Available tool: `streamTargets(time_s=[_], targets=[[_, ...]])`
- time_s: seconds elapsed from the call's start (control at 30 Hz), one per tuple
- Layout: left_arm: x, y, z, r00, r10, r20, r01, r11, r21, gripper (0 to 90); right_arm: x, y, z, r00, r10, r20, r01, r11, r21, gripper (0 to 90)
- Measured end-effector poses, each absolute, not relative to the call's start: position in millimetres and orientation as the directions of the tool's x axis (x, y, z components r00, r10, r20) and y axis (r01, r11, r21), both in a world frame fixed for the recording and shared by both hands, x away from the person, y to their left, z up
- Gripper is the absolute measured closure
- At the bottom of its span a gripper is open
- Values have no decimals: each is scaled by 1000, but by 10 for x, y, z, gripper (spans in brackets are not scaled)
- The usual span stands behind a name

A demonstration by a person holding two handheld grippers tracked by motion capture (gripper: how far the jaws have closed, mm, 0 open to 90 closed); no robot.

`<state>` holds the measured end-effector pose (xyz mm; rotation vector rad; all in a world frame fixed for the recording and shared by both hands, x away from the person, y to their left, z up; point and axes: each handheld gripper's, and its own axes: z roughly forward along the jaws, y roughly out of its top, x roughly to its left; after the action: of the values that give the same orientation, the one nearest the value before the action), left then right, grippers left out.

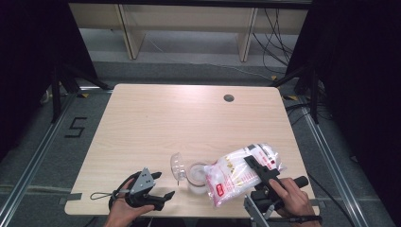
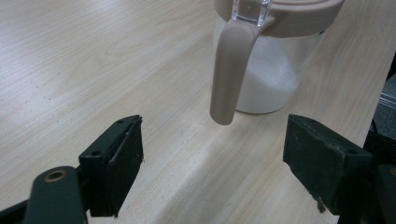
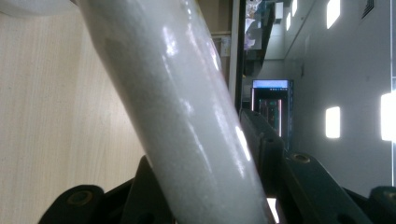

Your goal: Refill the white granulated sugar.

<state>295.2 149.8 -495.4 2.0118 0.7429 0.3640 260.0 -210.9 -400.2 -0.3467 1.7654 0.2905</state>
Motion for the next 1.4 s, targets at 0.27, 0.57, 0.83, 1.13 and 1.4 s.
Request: streamTargets(time_s=[0.27, 0.57, 0.83, 1.13, 1.4], targets=[[2955, 1505, -4950, 773, 633, -34, 357, -390, 849, 197, 2587, -2117, -4019, -218, -93, -972, -362, 932, -9, 679], [2952, 1503, -4946, 774, 633, -31, 355, -392, 849, 197, 2580, -2088, -4028, -213, -99, -972, -372, 928, -13, 679], [2955, 1505, -4947, 775, 632, -34, 355, -390, 849, 197, 2551, -2096, -4018, -211, -126, -969, -358, 933, -43, 680], [2950, 1496, -4955, 774, 633, -38, 358, -386, 850, 197, 2557, -2031, -4008, -212, -128, -969, -378, 925, -39, 681], [2955, 1495, -4957, 777, 628, -38, 359, -393, 846, 197, 2536, -2125, -4035, -223, -75, -972, -327, 945, 2, 683]])
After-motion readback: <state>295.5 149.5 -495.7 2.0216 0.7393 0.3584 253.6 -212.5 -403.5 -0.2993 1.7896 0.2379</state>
